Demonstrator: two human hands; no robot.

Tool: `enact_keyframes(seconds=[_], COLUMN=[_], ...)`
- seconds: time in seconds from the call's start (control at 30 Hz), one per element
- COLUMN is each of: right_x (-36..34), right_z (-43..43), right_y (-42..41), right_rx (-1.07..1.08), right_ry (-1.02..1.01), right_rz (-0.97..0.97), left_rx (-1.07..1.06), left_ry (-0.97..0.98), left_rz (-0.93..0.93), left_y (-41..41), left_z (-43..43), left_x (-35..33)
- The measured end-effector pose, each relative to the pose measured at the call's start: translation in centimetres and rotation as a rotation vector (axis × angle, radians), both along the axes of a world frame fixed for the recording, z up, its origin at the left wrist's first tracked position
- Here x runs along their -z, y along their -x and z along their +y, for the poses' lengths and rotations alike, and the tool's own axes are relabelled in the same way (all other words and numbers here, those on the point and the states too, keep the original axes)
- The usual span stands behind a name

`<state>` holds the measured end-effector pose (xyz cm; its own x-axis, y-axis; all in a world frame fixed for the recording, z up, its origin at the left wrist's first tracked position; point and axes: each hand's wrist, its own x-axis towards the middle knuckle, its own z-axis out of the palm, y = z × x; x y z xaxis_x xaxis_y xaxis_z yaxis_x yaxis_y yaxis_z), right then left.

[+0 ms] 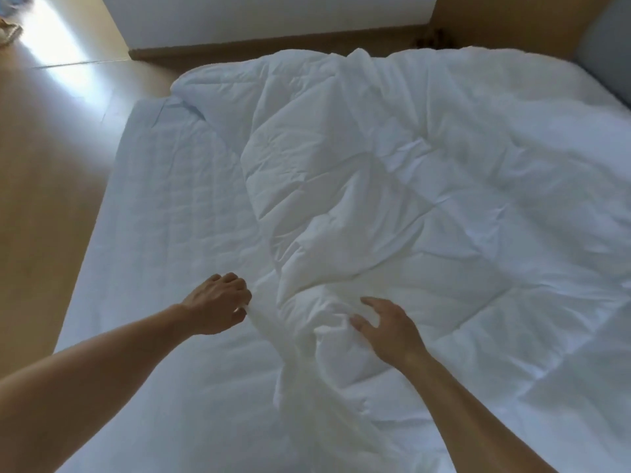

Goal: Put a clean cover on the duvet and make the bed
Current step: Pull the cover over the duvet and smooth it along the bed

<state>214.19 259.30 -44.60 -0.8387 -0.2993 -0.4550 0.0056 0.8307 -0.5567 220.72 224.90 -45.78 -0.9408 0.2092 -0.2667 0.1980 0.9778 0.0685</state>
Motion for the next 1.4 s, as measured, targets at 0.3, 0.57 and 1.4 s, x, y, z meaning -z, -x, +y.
enact_keyframes(seconds=[0.3, 0.57, 1.4], right_x=[5.9, 9.8, -10.4], right_z=[19.1, 22.1, -19.2], right_y=[1.8, 2.6, -12.2], right_rx=[1.051, 1.476, -0.495], right_ry=[-0.162, 0.318, 0.181], right_rz=[-0.23, -0.39, 0.3], left_rx=[-0.299, -0.172, -0.8], left_ry=[-0.218, 0.0, -1.389], left_rz=[-0.174, -0.506, 0.192], left_y=[8.5, 10.1, -5.3], left_z=[16.0, 24.9, -3.1], left_x=[-1.5, 2.3, -25.4])
